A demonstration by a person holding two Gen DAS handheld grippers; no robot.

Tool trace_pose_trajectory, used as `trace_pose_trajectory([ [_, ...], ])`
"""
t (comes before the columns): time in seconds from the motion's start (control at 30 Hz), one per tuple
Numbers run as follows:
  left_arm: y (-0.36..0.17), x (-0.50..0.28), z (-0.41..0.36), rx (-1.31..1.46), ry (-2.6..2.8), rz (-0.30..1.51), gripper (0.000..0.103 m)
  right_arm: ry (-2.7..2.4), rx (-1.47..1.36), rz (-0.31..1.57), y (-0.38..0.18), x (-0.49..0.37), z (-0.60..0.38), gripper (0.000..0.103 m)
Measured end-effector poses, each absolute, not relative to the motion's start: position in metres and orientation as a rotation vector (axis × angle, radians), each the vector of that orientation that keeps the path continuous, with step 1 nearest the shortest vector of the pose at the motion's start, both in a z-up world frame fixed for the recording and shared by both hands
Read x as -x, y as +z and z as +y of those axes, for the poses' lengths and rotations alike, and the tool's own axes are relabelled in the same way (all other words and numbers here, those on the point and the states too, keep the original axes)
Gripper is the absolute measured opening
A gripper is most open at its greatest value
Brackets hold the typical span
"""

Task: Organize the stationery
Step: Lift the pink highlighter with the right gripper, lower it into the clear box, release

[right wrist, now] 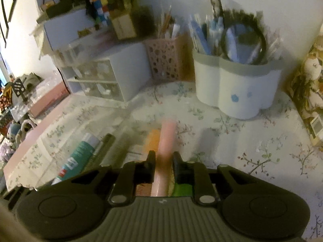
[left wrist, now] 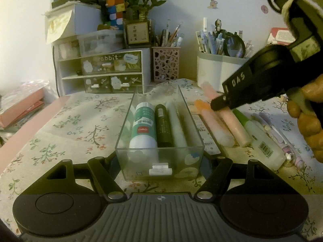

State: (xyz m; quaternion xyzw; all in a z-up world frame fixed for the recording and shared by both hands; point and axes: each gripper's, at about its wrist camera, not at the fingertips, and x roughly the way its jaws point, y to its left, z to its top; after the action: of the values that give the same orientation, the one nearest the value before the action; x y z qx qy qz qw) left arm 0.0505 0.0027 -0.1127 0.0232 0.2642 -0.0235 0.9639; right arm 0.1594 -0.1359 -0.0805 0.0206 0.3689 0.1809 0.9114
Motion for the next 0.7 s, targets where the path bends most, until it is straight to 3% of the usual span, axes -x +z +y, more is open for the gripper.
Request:
trace_pose_trajectory([
  [0.7, -0.113, -0.05, 0.003, -0.047, -0.049, 0.535, 0.073, 0.448, -0.367, 0.756, -0.048, -0.152, -0.14, 0.021],
])
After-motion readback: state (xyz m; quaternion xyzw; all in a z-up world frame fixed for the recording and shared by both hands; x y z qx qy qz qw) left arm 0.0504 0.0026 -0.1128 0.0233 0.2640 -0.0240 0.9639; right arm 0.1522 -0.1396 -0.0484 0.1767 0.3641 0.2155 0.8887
